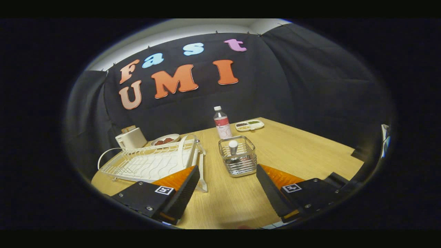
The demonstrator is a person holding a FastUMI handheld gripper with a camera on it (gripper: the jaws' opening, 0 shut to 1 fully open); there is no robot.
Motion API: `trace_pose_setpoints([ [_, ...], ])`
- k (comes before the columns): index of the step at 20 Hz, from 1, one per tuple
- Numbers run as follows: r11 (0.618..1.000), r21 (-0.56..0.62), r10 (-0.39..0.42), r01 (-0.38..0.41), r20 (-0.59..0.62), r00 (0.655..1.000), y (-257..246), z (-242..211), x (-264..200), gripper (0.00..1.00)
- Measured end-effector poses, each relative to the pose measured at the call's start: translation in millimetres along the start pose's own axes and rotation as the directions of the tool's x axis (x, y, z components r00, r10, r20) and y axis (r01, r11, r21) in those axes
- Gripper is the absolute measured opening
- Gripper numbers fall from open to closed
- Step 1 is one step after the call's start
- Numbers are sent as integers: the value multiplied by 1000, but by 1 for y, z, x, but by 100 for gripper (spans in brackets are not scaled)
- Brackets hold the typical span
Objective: Take the plate from the dish rack, then take the spoon from the basket and place it into the plate.
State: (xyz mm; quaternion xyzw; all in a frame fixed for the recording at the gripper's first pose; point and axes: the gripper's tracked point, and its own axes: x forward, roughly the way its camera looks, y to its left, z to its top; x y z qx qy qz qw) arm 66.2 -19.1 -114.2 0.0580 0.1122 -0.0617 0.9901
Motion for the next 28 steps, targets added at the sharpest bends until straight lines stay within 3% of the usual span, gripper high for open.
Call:
trace_pose_setpoints([
  [7,997,-78,-1,9,99,995,-1,38,24,98],
  [9,997,-81,-1,9,94,996,-2,38,28,91],
  [13,994,-107,-8,19,101,995,-4,41,33,62],
  [14,992,-125,-13,27,105,994,-4,41,34,47],
  [18,988,-154,-12,27,97,995,2,42,35,13],
  [28,989,-151,10,12,144,990,9,79,0,9],
])
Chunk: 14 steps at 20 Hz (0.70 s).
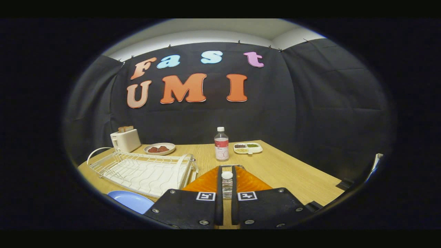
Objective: Take the plate from the dish rack, then take the spoon from the basket and place it into the plate.
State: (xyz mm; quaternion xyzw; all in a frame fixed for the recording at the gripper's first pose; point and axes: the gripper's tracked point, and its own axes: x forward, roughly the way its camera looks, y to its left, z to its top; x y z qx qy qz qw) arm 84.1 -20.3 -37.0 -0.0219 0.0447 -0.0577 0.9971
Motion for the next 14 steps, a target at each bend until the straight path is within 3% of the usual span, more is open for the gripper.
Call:
trace_pose_setpoints([
  [8,999,22,28,-29,62,998,7,34,-54,9],
  [14,994,19,105,-107,80,991,39,43,-96,9],
])
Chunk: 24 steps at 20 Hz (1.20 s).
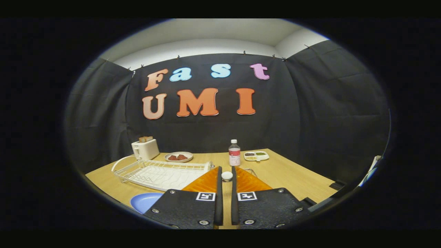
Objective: Take the plate from the dish rack, then take the spoon from the basket and place it into the plate.
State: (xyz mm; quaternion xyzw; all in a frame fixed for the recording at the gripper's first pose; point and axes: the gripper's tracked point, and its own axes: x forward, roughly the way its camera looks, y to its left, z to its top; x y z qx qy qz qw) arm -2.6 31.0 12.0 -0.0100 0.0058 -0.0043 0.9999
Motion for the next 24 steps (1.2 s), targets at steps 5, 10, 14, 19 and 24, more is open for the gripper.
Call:
trace_pose_setpoints([
  [5,992,18,124,-124,5,992,50,-2,-29,9],
  [10,968,14,251,-251,-19,968,107,-27,-45,9],
  [14,947,31,322,-321,-45,946,137,-55,-48,9],
  [19,919,37,394,-392,-75,916,164,-81,-48,9],
  [24,899,20,437,-438,-109,893,178,-104,-47,9],
])
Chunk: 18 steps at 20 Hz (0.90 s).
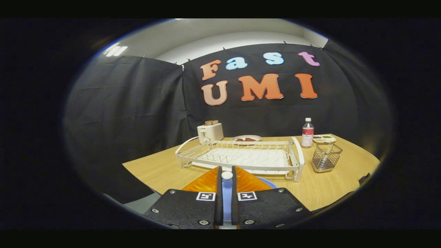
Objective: Take the plate from the dish rack, then take the spoon from the basket and place it into the plate.
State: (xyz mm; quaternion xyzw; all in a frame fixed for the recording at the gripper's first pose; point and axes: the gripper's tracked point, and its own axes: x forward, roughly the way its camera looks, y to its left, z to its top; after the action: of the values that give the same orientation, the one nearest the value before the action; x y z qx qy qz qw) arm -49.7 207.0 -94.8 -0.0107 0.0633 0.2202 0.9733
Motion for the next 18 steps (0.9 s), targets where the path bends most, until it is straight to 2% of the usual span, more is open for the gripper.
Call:
trace_pose_setpoints([
  [5,1000,11,9,-8,-39,999,-1,-13,1,13],
  [8,1000,16,-16,17,-68,998,-6,-19,2,17],
  [11,998,16,-54,56,-77,996,-23,-19,5,28],
  [12,997,18,-70,71,-76,995,-29,-17,9,47],
  [14,995,19,-101,102,-69,992,-44,-11,6,70],
  [18,983,0,-183,183,-57,982,-86,1,-1,94],
])
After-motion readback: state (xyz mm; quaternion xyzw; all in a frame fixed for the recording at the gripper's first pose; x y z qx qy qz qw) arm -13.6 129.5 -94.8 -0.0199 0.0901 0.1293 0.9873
